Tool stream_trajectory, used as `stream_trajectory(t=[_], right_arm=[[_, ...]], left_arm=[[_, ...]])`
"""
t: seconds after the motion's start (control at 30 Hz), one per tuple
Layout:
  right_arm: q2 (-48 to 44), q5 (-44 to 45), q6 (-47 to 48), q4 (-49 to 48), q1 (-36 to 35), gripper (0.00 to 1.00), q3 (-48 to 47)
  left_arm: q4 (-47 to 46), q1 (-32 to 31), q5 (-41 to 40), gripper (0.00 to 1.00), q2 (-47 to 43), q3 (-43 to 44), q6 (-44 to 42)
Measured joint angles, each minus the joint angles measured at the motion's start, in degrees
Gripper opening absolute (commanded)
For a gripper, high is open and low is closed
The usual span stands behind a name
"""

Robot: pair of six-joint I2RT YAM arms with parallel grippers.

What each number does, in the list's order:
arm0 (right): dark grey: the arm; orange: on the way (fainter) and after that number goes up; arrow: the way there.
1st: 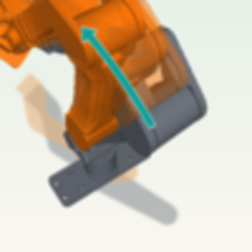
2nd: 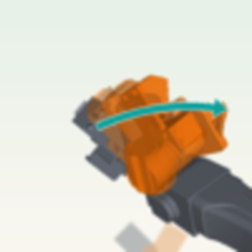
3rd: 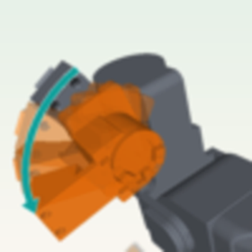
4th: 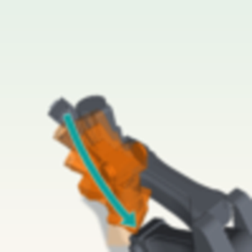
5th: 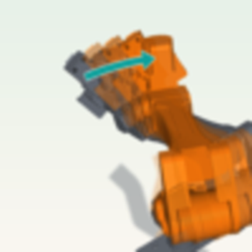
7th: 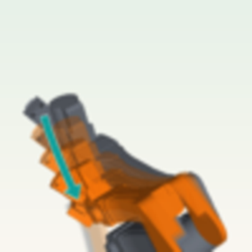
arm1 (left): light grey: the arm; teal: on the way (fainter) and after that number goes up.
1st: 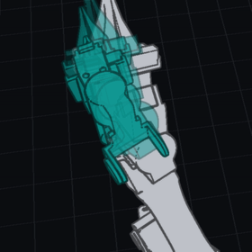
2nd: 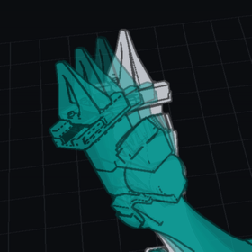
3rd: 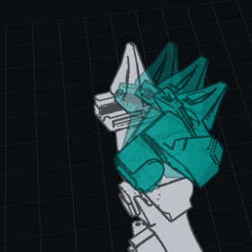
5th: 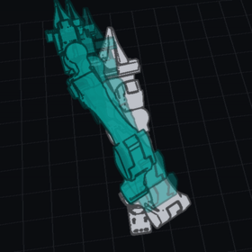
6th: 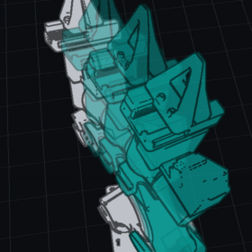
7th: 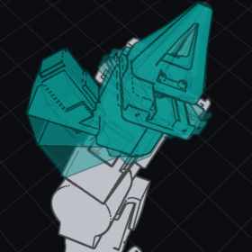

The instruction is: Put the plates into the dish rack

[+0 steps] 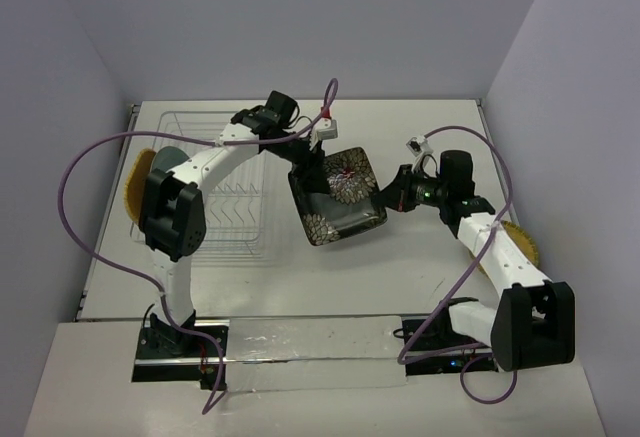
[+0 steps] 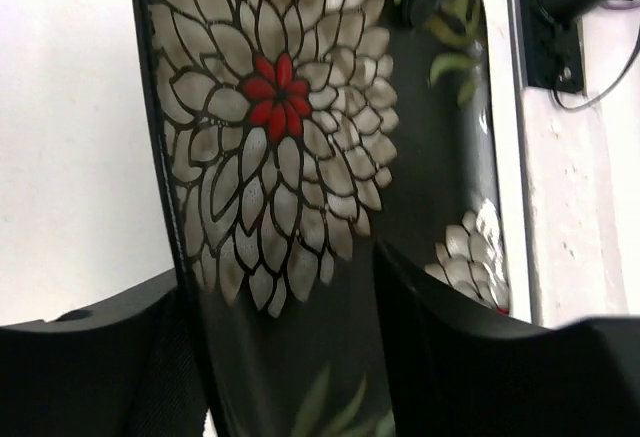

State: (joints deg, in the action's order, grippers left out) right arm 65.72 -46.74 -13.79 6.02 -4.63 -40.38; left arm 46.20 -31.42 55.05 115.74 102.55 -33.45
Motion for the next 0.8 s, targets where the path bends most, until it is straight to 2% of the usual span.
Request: stream_trajectory(t=[0.13, 0.23, 0.37, 0.43, 0.53, 0.63, 0.67, 0.7, 0.8], right_arm=[[-1.6, 0.6, 4.1, 1.8, -0.5, 0.00, 0.0], [-1.8, 0.4, 7.8, 1.5, -0.8, 0.00, -0.1], [-2.1, 0.2, 9.1, 0.9, -1.0, 0.02, -0.2], [-2.2, 0.4, 9.2, 0.9, -1.0, 0.16, -0.5], [-2.2, 1.7, 7.8, 1.5, -1.0, 0.53, -1.3], [-2.2, 4.3, 4.6, 1.7, -1.0, 0.72, -3.5], [-2.2, 5.3, 4.0, 1.5, -1.0, 0.82, -4.6], [-2.2, 6.2, 3.5, 1.2, -1.0, 0.86, -5.7], [-2.4, 11.5, 2.0, 1.1, -0.8, 0.90, -8.6]], left_arm=[[0.3, 0.7, 0.1, 0.13, -0.9, -2.3, 2.1], [1.0, 1.2, 1.0, 0.00, -1.7, -2.7, 4.9], [0.9, 1.4, 0.6, 0.00, -2.9, -2.8, 7.5], [0.8, 1.4, 0.5, 0.00, -3.2, -2.8, 8.2], [-0.4, 1.4, 0.4, 0.00, -3.5, -2.8, 9.5], [-2.9, 0.9, -1.2, 0.00, -4.2, -2.8, 11.7], [-3.9, 0.6, -2.0, 0.00, -4.5, -2.8, 12.9], [-4.7, 0.4, -2.7, 0.00, -5.0, -2.9, 13.9], [-7.6, 0.0, -6.3, 0.00, -7.2, -2.9, 19.3]])
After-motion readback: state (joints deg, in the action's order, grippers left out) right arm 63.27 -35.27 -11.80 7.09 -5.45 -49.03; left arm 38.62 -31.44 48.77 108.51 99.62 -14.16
